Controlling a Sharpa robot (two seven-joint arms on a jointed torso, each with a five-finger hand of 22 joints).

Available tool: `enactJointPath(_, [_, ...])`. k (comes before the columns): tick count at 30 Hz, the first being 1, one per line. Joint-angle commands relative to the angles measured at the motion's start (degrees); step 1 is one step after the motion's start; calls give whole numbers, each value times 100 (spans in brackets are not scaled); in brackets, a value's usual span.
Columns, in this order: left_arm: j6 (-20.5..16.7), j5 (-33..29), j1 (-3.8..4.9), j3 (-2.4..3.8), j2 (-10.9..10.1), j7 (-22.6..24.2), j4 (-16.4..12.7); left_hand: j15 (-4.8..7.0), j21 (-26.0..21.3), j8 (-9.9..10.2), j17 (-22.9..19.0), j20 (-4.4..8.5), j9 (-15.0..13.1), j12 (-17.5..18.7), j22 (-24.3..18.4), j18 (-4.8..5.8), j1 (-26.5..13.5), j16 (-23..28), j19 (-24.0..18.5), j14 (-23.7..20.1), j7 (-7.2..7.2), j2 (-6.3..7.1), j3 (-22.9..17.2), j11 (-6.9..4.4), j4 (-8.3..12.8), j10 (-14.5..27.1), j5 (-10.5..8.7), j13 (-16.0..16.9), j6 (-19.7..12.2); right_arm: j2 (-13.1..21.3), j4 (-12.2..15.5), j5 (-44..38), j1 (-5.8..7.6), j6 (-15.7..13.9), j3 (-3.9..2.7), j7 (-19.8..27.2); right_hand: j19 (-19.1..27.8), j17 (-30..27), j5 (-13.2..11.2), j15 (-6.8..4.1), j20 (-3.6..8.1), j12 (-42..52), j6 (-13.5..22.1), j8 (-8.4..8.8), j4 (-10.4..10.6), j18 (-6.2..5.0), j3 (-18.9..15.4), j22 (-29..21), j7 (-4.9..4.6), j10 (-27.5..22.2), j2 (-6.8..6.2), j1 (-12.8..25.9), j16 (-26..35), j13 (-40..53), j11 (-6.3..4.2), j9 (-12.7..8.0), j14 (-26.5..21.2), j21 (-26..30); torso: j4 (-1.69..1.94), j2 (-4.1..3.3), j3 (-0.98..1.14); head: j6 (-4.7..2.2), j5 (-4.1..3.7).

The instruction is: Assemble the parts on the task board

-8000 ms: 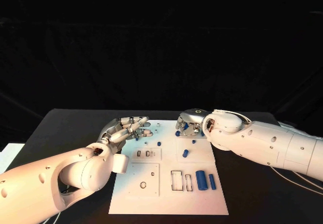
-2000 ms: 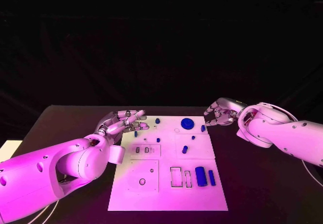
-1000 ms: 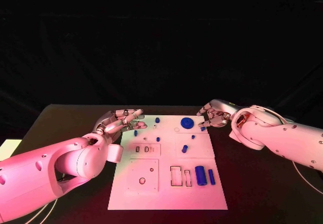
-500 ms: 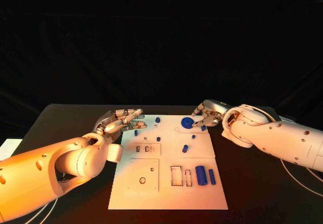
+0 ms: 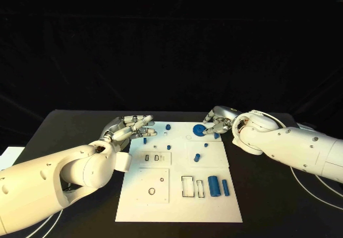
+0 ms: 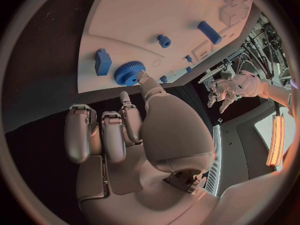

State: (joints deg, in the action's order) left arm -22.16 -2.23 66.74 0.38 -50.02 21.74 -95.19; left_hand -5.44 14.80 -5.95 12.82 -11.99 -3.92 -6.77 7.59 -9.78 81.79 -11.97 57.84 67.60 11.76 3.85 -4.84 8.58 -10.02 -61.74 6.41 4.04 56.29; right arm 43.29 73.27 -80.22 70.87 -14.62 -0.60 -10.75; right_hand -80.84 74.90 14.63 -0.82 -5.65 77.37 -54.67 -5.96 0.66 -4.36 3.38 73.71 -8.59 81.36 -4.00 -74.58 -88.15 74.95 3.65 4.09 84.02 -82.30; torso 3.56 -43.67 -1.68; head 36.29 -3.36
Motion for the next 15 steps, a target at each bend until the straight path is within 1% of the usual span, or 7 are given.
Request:
enactJointPath(1, [121, -11, 3, 3, 14, 42, -7, -20, -27, 32, 7, 2, 5, 28, -8, -57, -35, 30, 27, 11, 13, -44, 6, 14, 30, 14, -15, -5, -11, -54, -43, -75, 3, 222, -1, -215, -44, 1157, -16, 29, 13, 25, 14, -3, 2, 95, -28, 6, -16, 50, 25, 14, -32, 182, 8, -7, 527, -25, -5, 0, 2, -1, 5])
enactJointPath(10, [124, -11, 3, 3, 18, 40, -12, -20, -27, 32, 7, 2, 5, 28, -8, -57, -35, 30, 27, 11, 13, -44, 6, 14, 30, 14, -15, -5, -11, -209, -198, -73, 5, 325, 0, -262, -47, 1164, -18, 31, 11, 29, 19, -1, 10, 96, -34, 13, -18, 49, 31, 19, -35, 188, 10, -8, 529, -29, -2, -3, 4, 5, 14])
enactJointPath(15, [124, -11, 3, 3, 20, 38, -10, -20, -27, 32, 7, 2, 5, 28, -8, -57, -35, 30, 27, 11, 13, -44, 6, 14, 30, 14, -15, -5, -11, -272, -233, -71, 5, 348, 1, -254, -49, 1169, -17, 33, 9, 34, 20, 0, 16, 97, -37, 18, -19, 50, 42, 22, -37, 195, 12, -8, 529, -31, -3, -3, 4, 18, 20])
